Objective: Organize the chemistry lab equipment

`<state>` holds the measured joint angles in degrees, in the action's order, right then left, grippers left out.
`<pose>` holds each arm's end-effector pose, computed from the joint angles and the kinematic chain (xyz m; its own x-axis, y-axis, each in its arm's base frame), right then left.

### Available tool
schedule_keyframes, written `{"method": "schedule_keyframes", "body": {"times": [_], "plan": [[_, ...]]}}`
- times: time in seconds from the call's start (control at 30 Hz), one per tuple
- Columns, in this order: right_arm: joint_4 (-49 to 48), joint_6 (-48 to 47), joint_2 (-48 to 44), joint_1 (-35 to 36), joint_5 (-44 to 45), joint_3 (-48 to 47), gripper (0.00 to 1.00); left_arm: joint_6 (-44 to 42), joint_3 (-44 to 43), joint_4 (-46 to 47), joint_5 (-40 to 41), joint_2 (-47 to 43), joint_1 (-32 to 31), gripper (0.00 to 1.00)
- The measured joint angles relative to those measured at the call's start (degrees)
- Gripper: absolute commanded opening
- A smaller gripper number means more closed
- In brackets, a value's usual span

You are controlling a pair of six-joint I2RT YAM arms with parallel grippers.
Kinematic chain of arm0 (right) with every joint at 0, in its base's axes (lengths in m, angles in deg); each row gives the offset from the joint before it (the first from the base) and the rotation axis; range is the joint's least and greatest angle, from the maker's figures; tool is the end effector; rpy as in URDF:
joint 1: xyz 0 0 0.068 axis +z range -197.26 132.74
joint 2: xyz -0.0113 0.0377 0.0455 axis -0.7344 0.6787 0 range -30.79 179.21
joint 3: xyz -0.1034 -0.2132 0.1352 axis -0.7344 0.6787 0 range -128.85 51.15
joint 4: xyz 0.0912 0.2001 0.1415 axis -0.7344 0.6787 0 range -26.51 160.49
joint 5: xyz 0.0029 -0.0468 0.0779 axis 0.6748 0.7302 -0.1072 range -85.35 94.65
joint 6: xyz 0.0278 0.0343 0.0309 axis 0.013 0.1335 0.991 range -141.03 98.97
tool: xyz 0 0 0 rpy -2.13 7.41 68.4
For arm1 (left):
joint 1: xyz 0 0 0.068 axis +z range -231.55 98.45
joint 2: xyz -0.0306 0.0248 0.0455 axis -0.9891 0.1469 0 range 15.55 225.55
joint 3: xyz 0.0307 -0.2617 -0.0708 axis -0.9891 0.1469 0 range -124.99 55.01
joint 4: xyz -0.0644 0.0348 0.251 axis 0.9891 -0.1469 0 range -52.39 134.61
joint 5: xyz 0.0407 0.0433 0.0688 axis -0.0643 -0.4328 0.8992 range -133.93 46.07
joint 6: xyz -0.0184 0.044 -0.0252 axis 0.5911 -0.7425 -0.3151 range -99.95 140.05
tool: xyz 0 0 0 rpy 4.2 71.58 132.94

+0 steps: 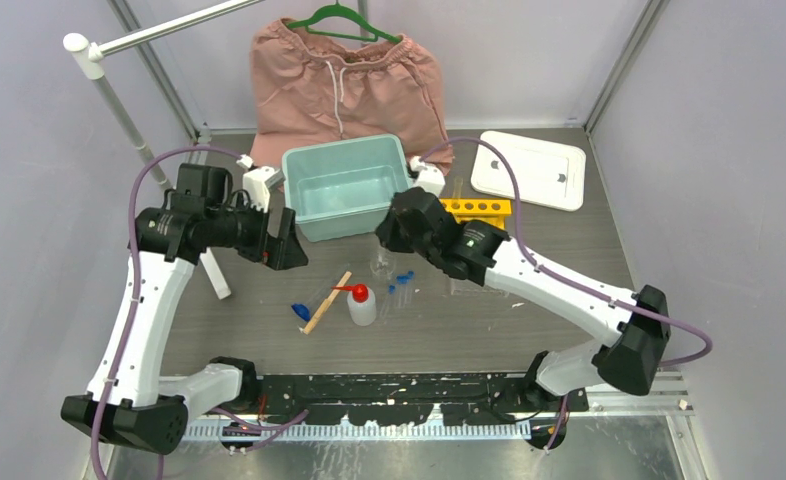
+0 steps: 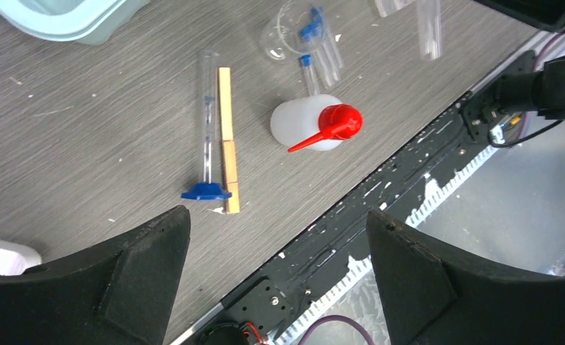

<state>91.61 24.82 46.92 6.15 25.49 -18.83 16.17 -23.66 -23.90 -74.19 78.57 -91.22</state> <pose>0.1900 0.2347 0.3352 -0.6583 0.2383 -0.7141 -0.1525 0.8867 0.4365 0.1776 -0.0485 0.3892 -0.7540 0.1877 -0.6295 0.4972 0.7894 -0.3601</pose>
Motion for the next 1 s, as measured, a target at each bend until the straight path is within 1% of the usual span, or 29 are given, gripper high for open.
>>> {"method": "schedule_keyframes", "body": {"times": [0.17,0.3,0.5,0.73,0.9,1.0], "plan": [[-4.17,-0.33,6.73,4.26,0.00,-11.41,0.01,2.47,0.00,1.07,-3.89,-0.39,0.00,0.88],[-7.98,-0.35,10.62,6.91,-0.02,-15.02,0.01,5.03,0.02,2.14,-6.34,-0.37,0.00,0.84],[-11.96,1.46,13.44,8.76,-2.49,-16.02,0.01,8.02,0.33,4.09,-7.54,-0.37,0.00,0.77],[-16.15,4.26,13.73,9.18,-5.40,-16.02,0.01,9.81,1.05,6.05,-8.81,-0.37,0.00,0.69],[-17.57,5.22,13.73,9.44,-6.23,-16.02,0.01,10.27,1.18,6.21,-9.31,-0.26,0.00,0.60],[-17.88,5.42,13.84,9.68,-6.67,-16.02,0.01,10.58,1.18,6.23,-9.51,-0.02,0.00,0.58]]}}
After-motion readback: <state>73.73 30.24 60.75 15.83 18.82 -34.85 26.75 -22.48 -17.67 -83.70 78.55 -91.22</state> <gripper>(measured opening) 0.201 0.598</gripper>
